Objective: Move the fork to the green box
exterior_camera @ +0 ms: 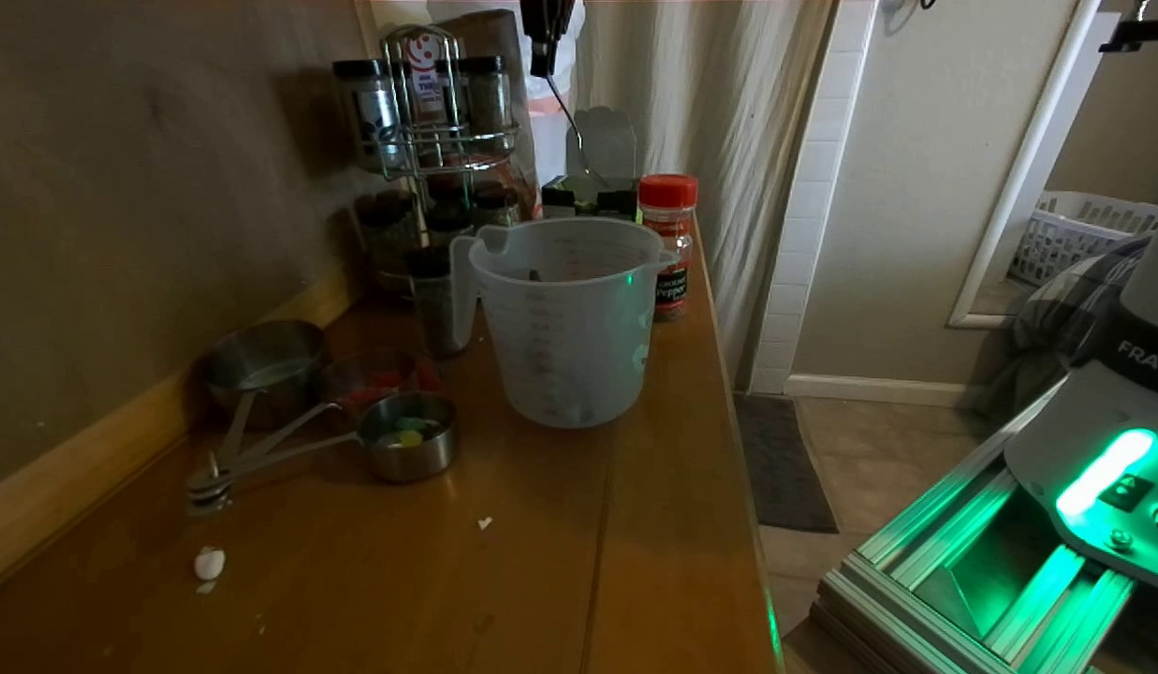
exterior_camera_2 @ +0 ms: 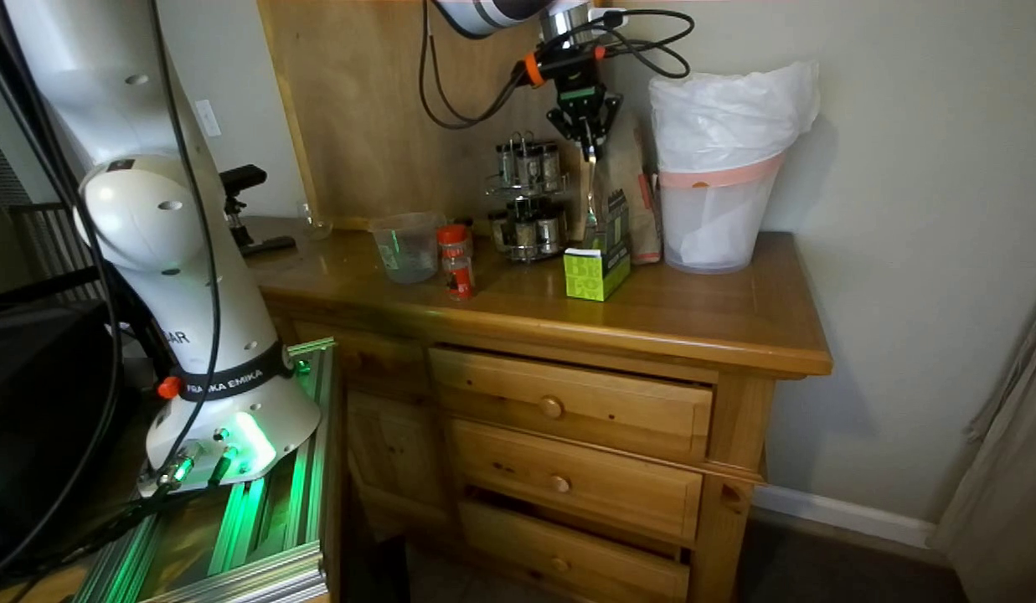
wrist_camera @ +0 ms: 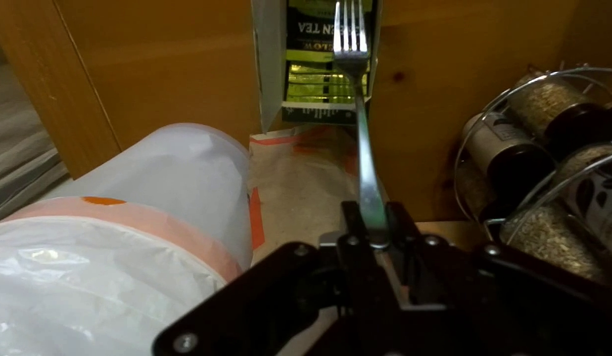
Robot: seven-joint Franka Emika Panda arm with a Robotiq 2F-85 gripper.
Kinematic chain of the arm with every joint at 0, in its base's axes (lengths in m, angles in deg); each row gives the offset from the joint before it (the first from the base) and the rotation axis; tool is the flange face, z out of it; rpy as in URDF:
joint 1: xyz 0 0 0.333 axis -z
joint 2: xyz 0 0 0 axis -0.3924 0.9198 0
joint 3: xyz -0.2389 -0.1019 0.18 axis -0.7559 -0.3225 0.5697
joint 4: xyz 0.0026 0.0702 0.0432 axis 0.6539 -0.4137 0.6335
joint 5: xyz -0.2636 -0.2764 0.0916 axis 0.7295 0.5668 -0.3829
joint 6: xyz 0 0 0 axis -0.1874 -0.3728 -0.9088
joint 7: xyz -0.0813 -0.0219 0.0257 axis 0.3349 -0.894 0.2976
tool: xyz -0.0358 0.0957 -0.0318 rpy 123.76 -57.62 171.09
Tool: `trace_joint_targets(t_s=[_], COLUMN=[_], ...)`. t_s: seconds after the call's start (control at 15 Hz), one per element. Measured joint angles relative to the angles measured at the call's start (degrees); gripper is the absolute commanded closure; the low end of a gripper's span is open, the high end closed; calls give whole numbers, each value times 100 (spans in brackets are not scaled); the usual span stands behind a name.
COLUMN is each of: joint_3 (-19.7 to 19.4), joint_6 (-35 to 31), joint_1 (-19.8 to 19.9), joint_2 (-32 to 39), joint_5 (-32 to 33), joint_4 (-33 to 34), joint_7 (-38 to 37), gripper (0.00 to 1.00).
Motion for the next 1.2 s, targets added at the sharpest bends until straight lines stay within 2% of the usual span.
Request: trace_joint_targets(t_s=[0.47,0.93,1.2], joint_3=[58,59,59], joint_6=[-56,-147,-157], joint_1=[6,34,45], joint_2=[96,338,456], joint_5=[564,723,1058], joint_4=[-4,-42,-51], joint_7=[-484,-790,-1010], gripper=[96,96,96])
